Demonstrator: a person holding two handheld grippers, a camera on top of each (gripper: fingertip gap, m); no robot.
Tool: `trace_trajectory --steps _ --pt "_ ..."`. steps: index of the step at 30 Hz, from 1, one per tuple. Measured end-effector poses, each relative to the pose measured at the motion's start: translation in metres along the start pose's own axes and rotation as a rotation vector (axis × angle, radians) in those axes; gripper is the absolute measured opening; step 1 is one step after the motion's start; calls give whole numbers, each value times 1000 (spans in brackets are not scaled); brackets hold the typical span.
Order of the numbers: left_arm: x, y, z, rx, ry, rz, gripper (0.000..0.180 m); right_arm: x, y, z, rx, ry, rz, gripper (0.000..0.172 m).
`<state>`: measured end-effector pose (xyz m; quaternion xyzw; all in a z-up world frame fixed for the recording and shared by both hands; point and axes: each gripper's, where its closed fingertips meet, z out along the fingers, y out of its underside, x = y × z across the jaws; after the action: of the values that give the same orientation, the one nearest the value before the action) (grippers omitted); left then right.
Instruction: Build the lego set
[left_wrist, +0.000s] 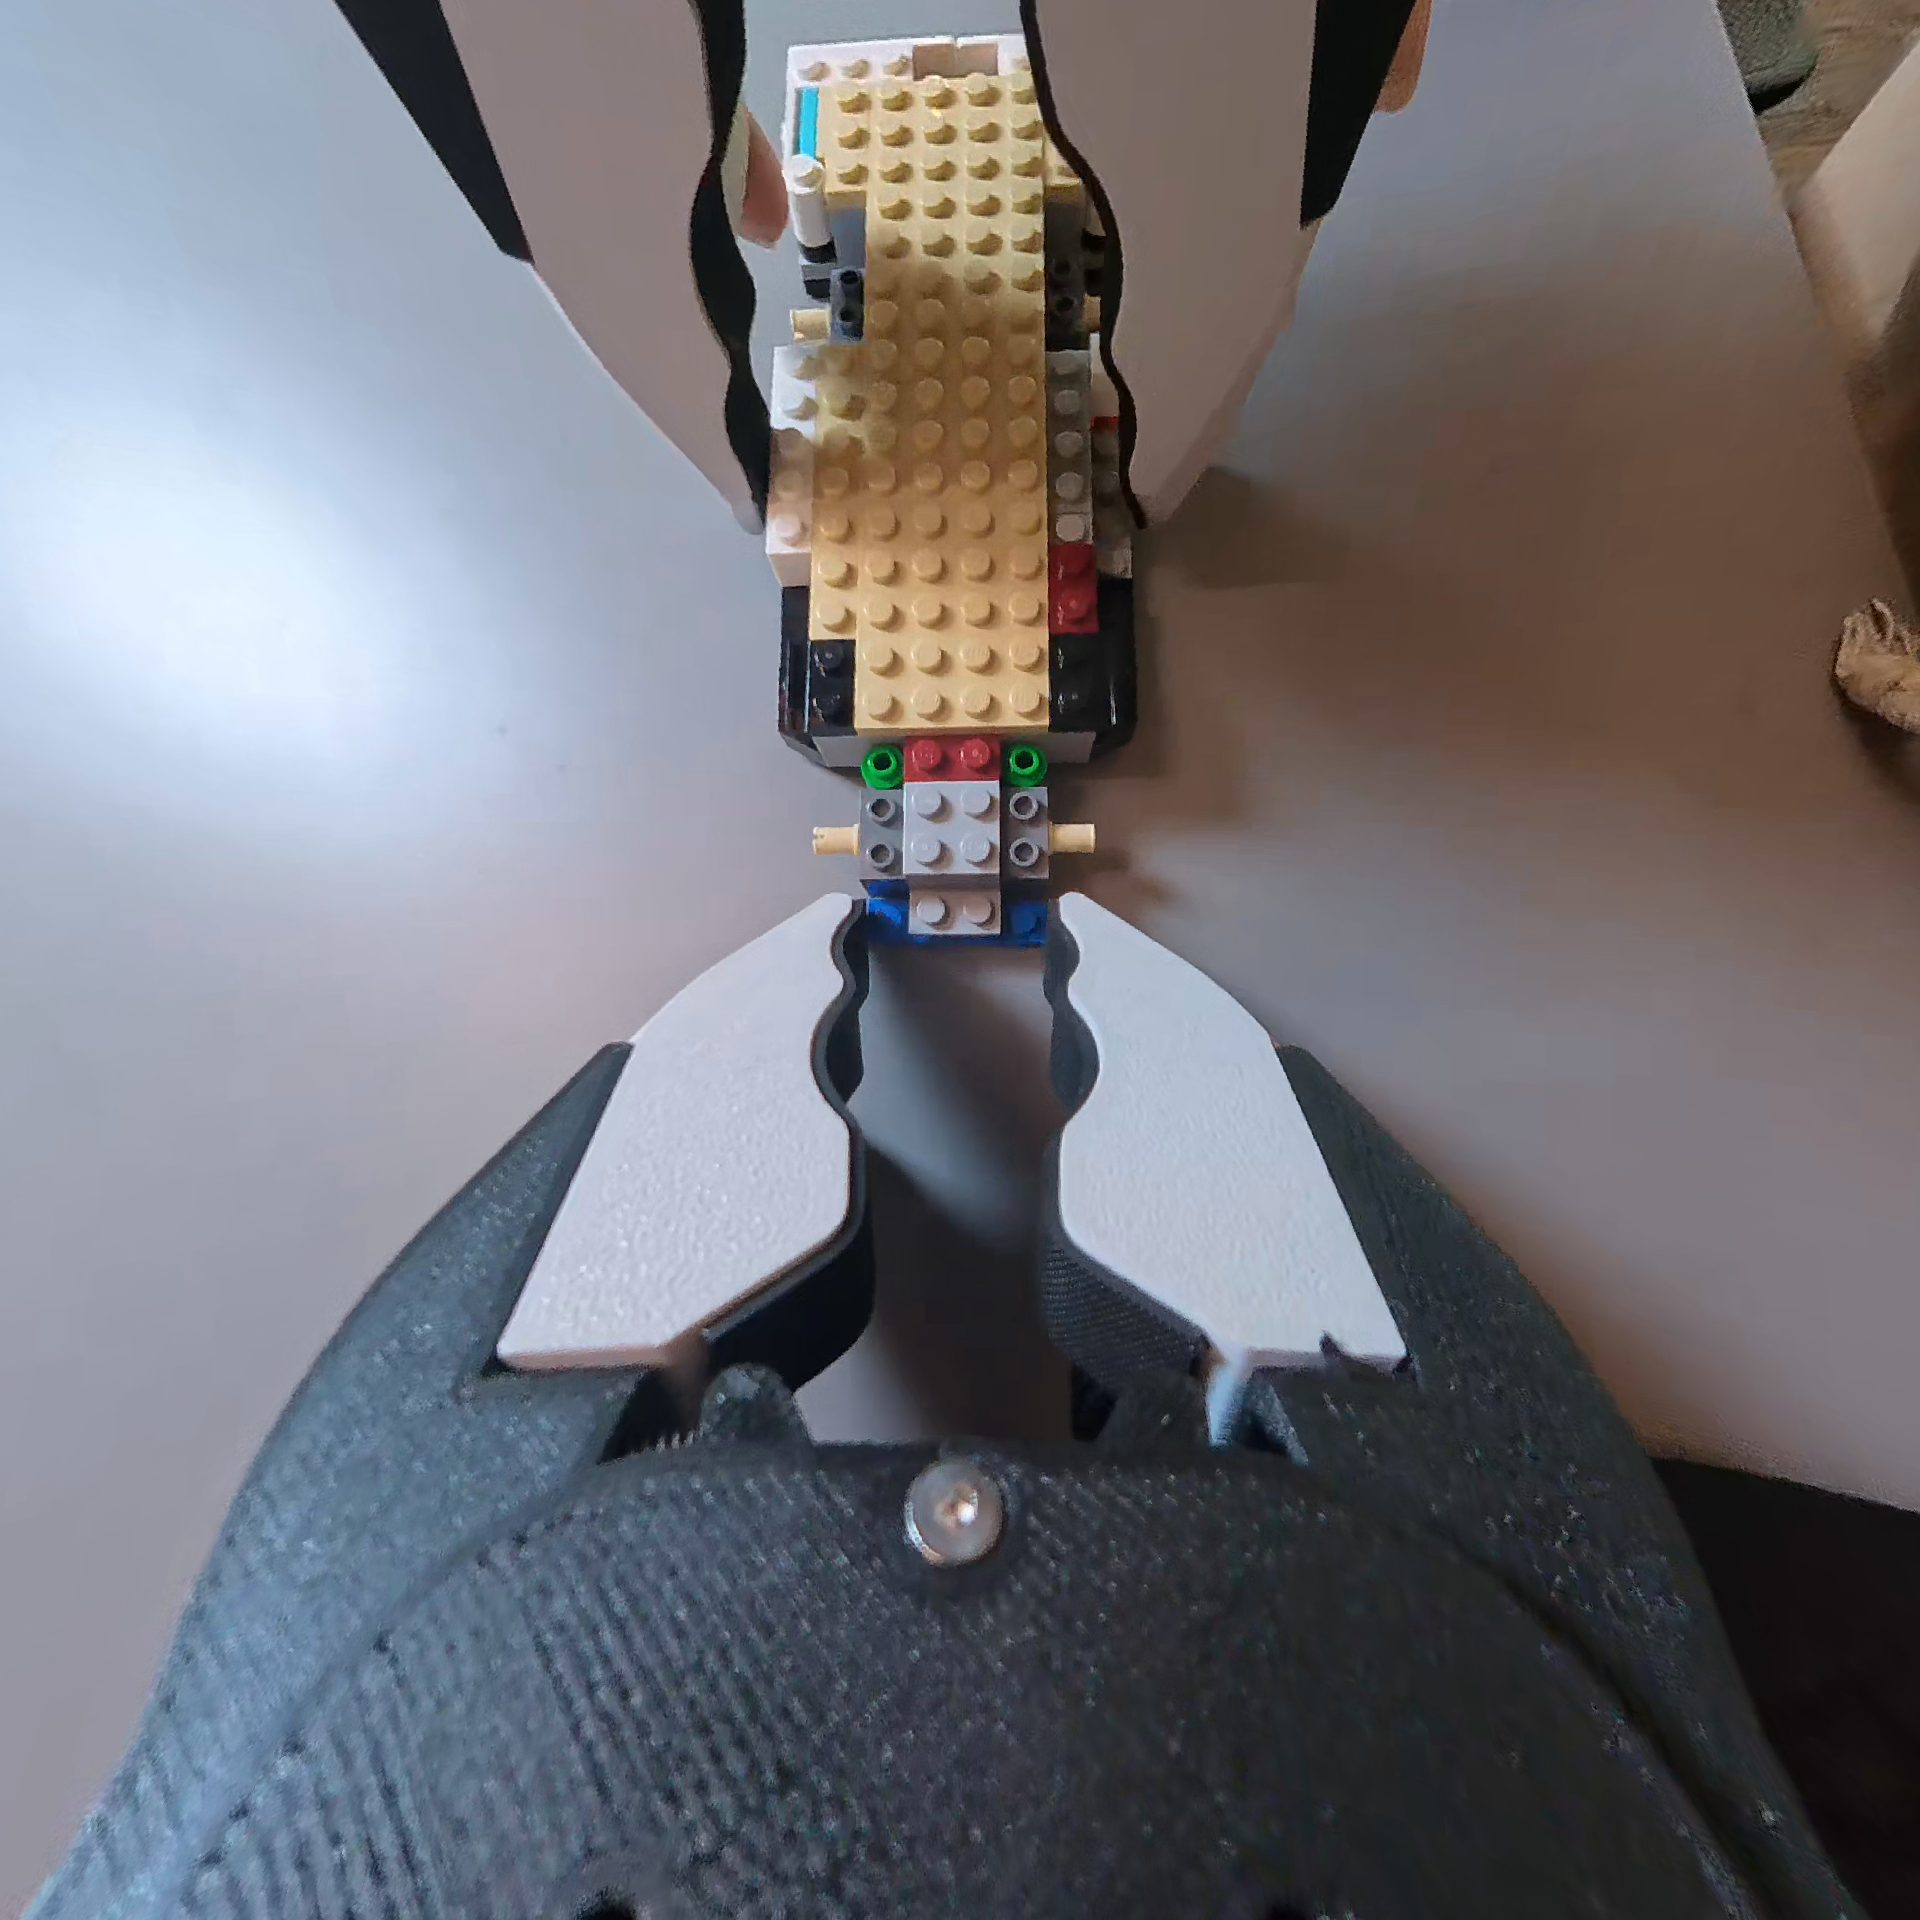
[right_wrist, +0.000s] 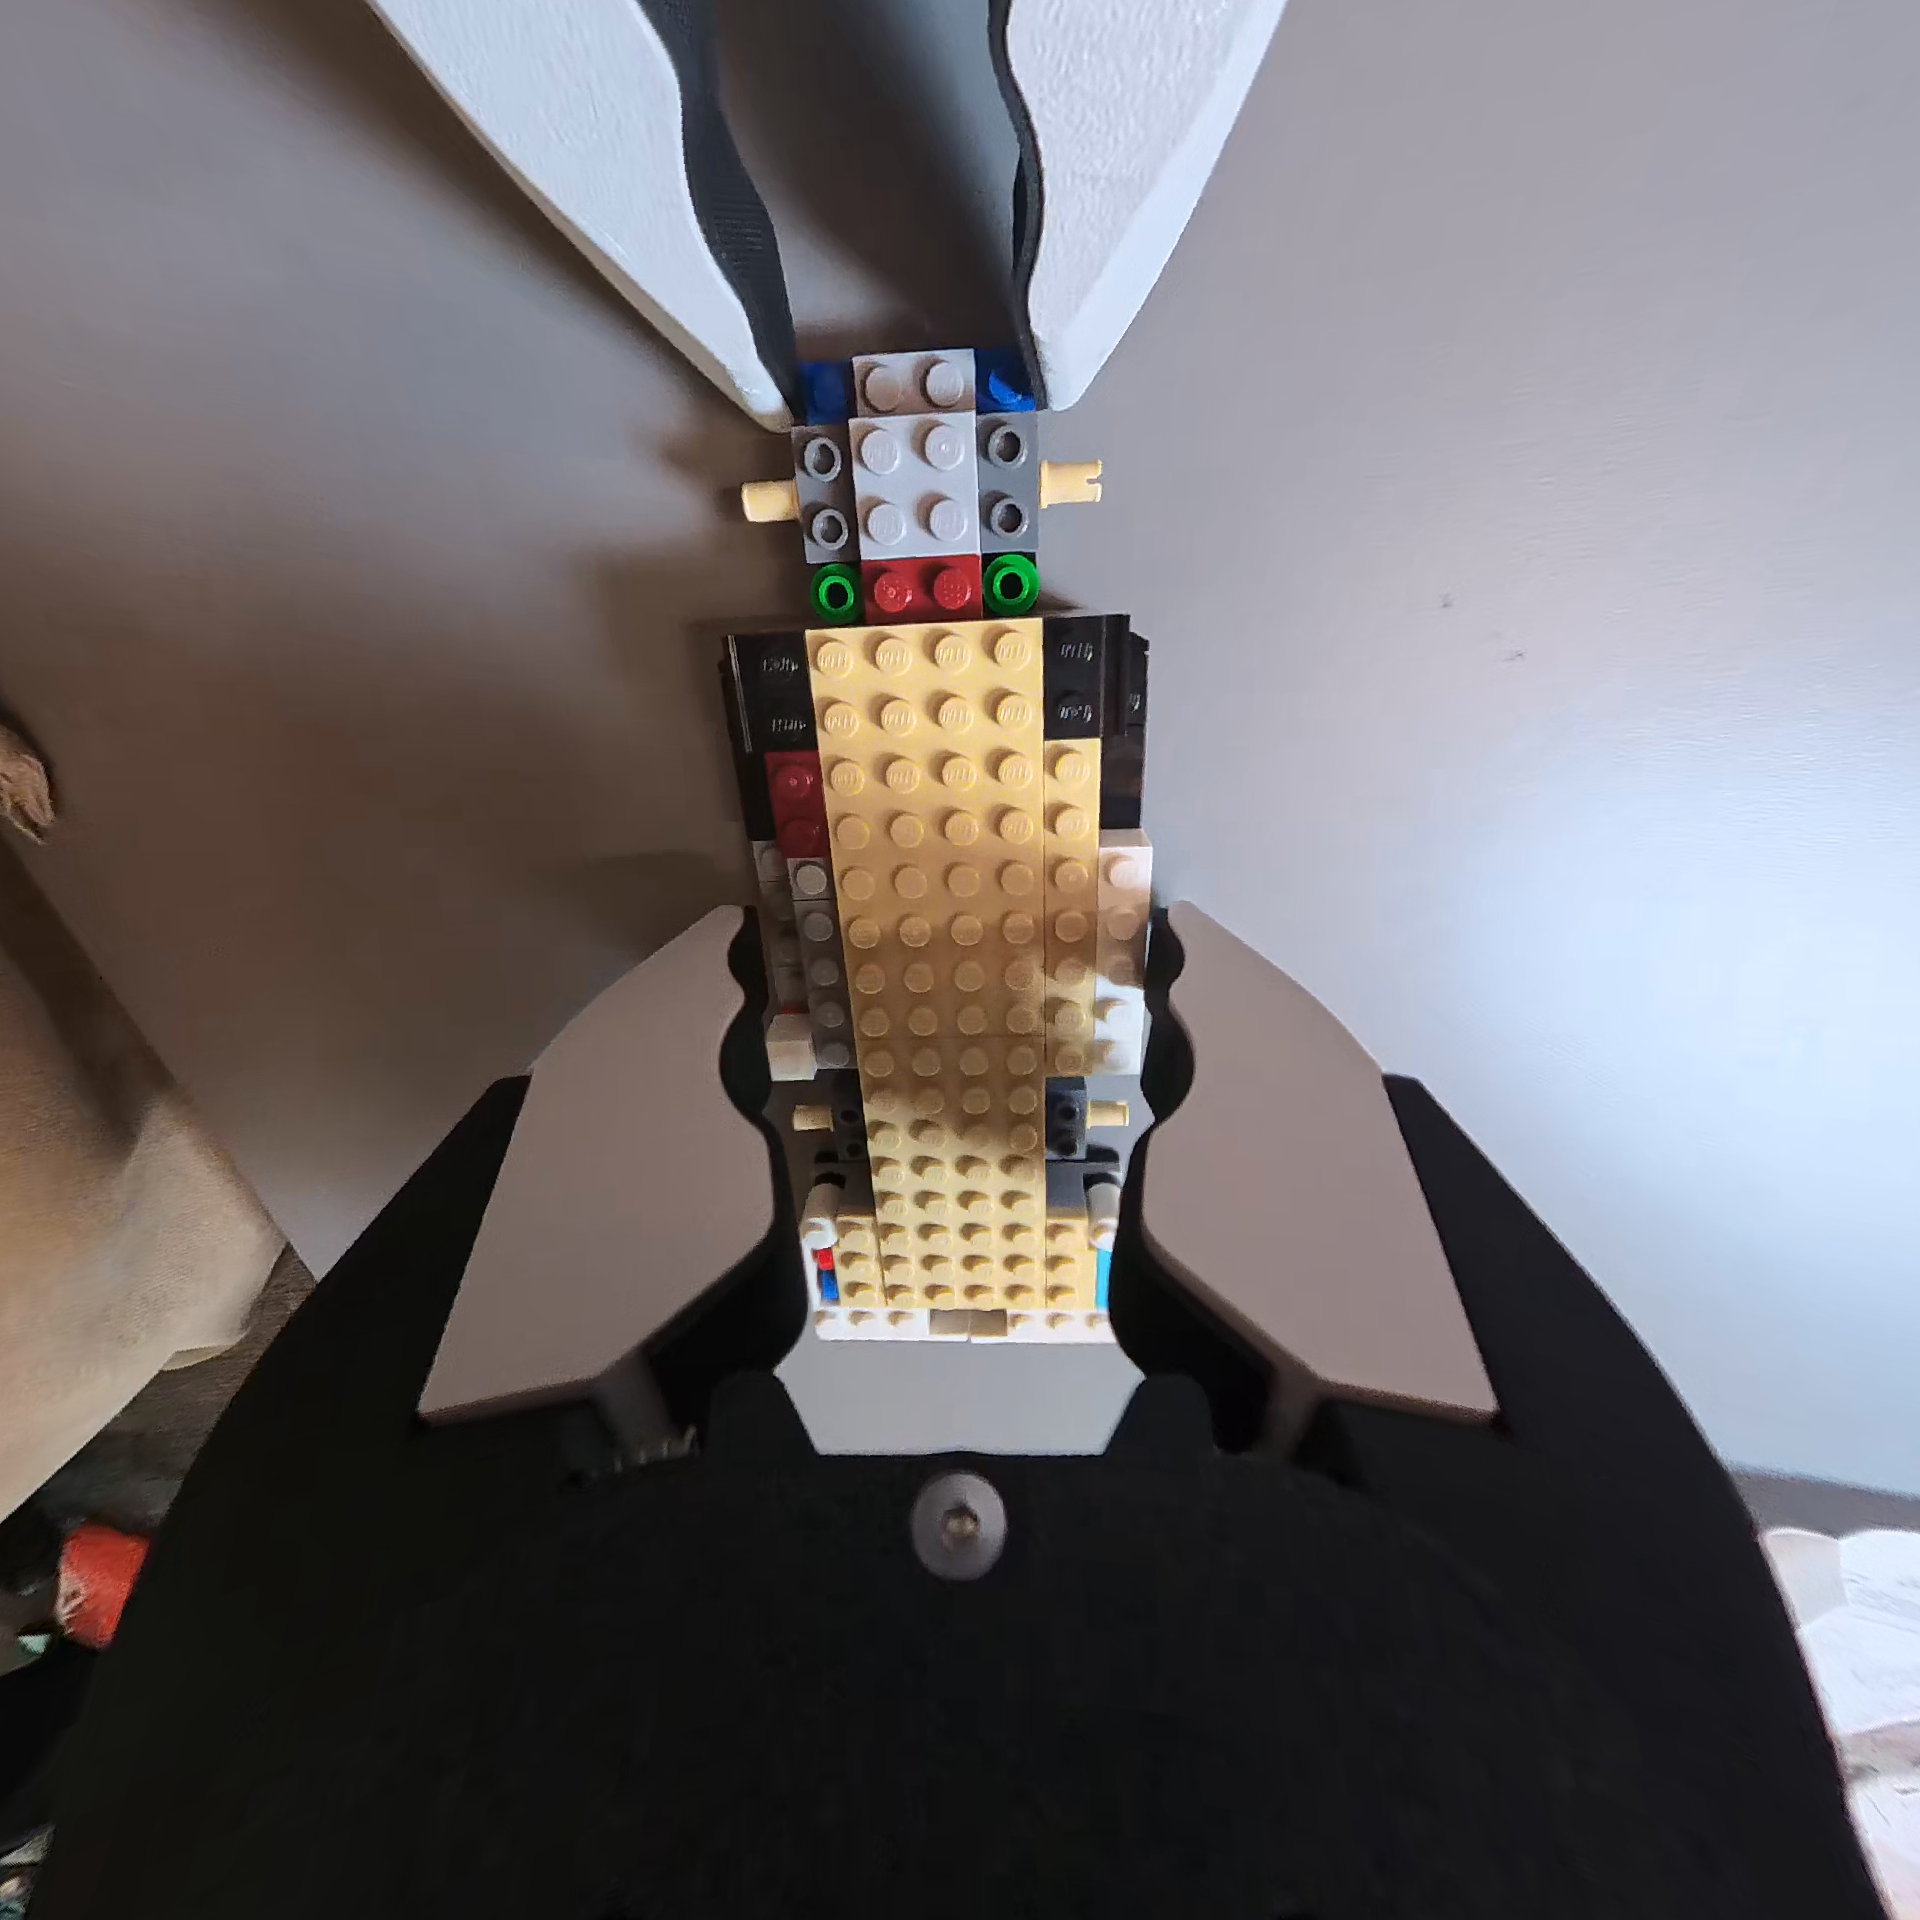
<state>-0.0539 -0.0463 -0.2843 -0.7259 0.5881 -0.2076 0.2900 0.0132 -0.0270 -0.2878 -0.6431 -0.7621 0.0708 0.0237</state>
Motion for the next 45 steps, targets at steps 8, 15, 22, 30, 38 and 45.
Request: trace_trajectory --steps 8,15,22,30,38,45 --pt "3 1 -1 14 -44 -22 32 -1 -1 1 -6 -17 -44 69" --pt "3 1 -1 15 -48 -29 36 -1 -1 1 -9 -15 -51 69" --pt "4 6 -6 39 -63 -42 41 -5 4 -4 69 -22 -42 78" --pt "4 3 -1 -9 -31 -56 39 0 6 2 51 16 -90 73" --pt "2 2 0 -19 -37 -56 32 1 6 2 45 15 -119 71" --pt "0 1 0 1 -88 -76 32 5 4 2 42 8 -152 71"
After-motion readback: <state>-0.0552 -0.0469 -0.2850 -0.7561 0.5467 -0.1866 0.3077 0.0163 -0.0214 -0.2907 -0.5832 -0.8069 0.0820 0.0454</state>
